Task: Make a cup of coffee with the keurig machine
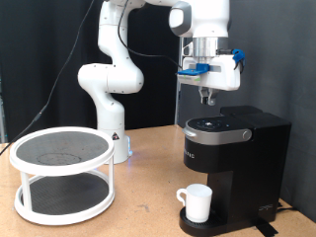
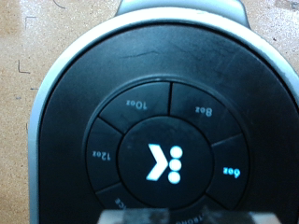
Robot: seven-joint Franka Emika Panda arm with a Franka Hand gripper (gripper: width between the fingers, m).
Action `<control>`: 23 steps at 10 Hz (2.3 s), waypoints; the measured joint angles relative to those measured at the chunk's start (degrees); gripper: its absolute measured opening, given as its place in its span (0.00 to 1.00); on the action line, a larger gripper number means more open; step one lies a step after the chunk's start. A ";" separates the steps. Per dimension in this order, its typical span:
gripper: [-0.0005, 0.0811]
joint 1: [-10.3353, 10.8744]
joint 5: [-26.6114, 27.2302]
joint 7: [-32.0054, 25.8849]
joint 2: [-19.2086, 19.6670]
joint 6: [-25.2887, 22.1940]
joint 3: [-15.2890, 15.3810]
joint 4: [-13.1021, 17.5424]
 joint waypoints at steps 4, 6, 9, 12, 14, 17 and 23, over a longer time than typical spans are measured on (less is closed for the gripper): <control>0.01 -0.34 -1.55 0.54 2.71 0.83 0.01 0.30; 0.01 -0.31 -1.60 0.54 4.10 0.83 0.14 0.43; 0.01 -0.21 -1.60 0.54 6.17 0.71 0.57 0.48; 0.01 -0.26 -1.44 0.54 8.00 0.47 0.60 0.78; 0.01 -0.41 -0.29 -0.07 8.82 -1.57 0.45 1.80; 0.01 -0.55 2.39 -2.37 11.00 -7.17 -0.10 4.65; 0.01 -0.53 2.17 -3.21 10.90 -4.19 -0.09 4.14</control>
